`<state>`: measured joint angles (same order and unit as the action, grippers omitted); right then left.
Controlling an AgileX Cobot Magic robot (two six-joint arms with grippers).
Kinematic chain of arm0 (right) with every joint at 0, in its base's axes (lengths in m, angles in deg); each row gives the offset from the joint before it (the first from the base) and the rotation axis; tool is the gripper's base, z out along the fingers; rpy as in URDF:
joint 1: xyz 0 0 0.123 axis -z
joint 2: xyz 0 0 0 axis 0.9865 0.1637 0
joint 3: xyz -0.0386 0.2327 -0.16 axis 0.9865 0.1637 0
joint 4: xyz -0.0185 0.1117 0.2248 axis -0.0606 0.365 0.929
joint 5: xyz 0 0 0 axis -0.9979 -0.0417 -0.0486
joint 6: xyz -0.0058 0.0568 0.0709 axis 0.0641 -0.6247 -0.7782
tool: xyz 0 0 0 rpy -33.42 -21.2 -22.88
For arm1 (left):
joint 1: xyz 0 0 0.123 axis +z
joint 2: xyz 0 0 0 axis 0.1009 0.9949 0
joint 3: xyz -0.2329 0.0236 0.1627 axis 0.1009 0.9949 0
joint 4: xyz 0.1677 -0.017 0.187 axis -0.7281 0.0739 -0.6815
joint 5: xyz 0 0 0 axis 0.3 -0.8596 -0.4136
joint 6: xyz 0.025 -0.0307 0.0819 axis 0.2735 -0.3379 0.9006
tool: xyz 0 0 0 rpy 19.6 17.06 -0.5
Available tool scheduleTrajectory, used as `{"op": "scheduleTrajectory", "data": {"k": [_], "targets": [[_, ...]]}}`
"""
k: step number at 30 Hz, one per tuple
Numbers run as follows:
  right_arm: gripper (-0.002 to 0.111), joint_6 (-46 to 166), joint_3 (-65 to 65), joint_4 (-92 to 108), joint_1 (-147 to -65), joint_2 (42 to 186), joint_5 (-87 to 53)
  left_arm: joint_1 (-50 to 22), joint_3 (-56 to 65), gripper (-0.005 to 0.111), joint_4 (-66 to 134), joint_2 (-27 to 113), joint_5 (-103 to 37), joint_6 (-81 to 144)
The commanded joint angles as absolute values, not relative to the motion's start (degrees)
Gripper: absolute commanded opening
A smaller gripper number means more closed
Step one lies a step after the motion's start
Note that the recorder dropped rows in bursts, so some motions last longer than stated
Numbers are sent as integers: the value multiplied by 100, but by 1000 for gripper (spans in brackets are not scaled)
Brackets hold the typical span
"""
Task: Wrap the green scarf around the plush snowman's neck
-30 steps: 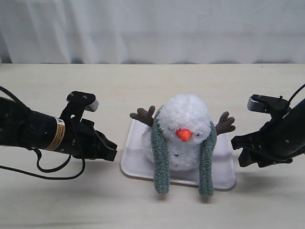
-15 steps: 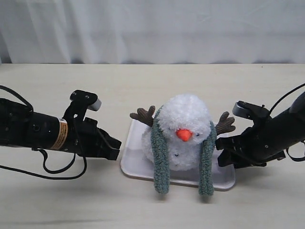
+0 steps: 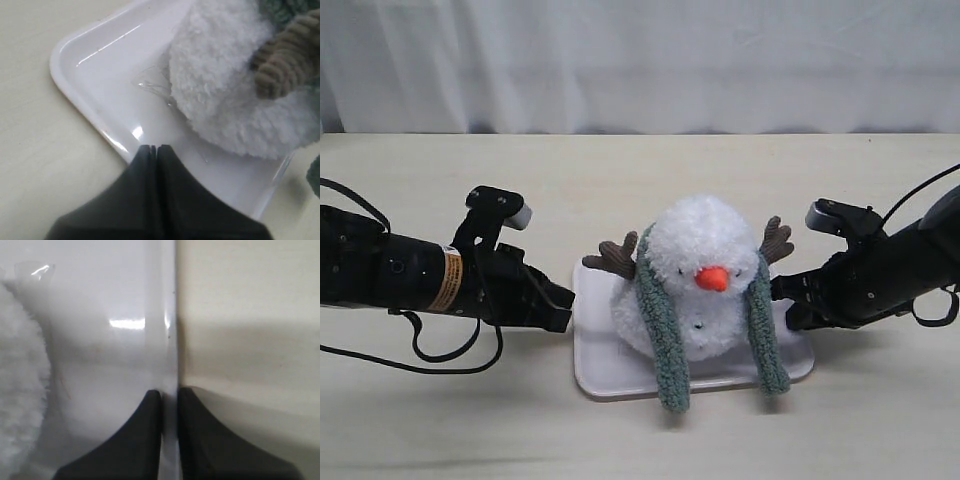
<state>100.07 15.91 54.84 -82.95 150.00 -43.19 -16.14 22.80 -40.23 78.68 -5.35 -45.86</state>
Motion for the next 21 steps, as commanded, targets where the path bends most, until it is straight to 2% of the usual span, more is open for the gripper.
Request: {"op": "scheduleTrajectory", "data": {"k": [1, 14, 21], "targets": [[4, 10087, 1605, 5713, -8267, 15039, -4310, -1587, 2289, 0, -3981, 7880, -526, -4553], [4, 11007, 1810, 6878, -8267, 15039, -4771, -1587, 2289, 0, -3981, 7880, -526, -4553], [4, 11414, 1913, 7388, -8267, 15039, -4334, -1587, 2289, 0, -3981, 7880, -526, -4553]]}}
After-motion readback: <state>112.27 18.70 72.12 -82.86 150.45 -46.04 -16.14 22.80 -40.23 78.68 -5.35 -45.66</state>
